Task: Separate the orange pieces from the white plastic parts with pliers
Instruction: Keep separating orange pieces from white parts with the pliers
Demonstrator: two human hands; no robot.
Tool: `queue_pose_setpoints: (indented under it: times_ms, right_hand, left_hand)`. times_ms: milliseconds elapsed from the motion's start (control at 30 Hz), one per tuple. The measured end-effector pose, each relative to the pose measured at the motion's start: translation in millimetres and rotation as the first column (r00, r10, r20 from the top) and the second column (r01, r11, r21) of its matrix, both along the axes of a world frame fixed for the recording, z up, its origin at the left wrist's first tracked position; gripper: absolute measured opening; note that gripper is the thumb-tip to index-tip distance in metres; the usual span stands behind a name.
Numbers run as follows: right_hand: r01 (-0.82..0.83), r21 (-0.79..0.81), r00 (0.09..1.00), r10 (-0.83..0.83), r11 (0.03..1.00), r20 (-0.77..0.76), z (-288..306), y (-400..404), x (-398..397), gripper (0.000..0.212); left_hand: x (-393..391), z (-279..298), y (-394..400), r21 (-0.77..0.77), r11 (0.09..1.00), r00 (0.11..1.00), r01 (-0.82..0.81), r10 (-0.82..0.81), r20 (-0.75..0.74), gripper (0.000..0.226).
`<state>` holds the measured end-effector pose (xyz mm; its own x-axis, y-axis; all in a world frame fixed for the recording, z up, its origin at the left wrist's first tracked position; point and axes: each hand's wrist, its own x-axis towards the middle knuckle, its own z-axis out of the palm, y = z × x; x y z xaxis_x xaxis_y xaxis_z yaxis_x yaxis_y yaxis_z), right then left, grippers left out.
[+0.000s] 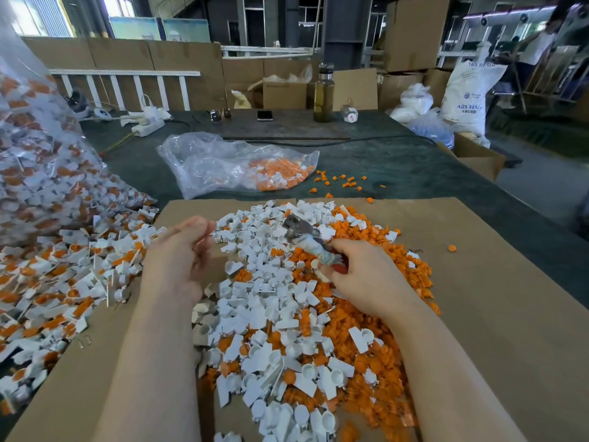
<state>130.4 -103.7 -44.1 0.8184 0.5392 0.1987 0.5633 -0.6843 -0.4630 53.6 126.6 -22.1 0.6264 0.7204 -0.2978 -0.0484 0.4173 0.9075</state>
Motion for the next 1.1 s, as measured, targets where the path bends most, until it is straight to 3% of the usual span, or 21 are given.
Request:
queue_pose_setpoints:
  times_ms: [100, 200, 300, 433, 567, 767, 867, 967, 1100]
  right_hand:
    - [-0.021, -0.063, 1.000, 0.020, 0.998, -0.015, 1, -1, -1, 0.017]
    - [-0.018, -0.102, 1.000, 0.016, 0.995, -0.025, 1, -1, -1, 0.017]
    - [0.011, -0.188, 1.000, -0.013, 0.982, -0.013, -1, -1, -1, 0.021]
    - [0.057, -0.190, 0.998, -0.060, 0.980, -0.009, -3, 0, 1, 0.020]
    - [0.099, -0.184, 0.995, -0.095, 0.978, 0.028, -5, 1, -1, 0.027]
    - [0.190, 0.007, 0.979, -0.190, 0.982, 0.078, -5, 4, 0, 0.025]
    - [0.219, 0.129, 0.975, -0.223, 0.967, 0.013, -3, 5, 2, 0.024]
    - [0.218, 0.155, 0.974, -0.225, 0.964, 0.034, -3, 4, 2, 0.016]
    - [0.210, 0.175, 0.976, -0.217, 0.962, 0.020, -4, 7, 1, 0.014]
  left_hand:
    - [1, -1, -6, 0.274, 0.958, 0.977, 0.089, -0.030, -0.211, 0.007]
    - [2, -5, -10, 0.447, 0.857, 0.927, 0.258, -0.088, -0.366, 0.013]
    - [2, -9, -8, 0.543, 0.734, 0.852, 0.409, -0.093, -0.516, 0.019]
    - [6, -14, -8, 0.591, 0.569, 0.706, 0.572, 0.025, -0.708, 0.013]
    - [9, -17, -14, 0.609, 0.514, 0.678, 0.603, 0.070, -0.731, 0.010]
    - [14, -16, -28, 0.730, 0.468, 0.780, 0.498, 0.125, -0.613, 0.015]
    - [13, -15, -28, 0.693, 0.453, 0.734, 0.561, 0.114, -0.669, 0.020]
    - [9, -15, -24, 0.617, 0.434, 0.648, 0.657, 0.094, -0.756, 0.027]
    - [9, -14, -27, 0.615, 0.441, 0.663, 0.653, 0.058, -0.746, 0.018]
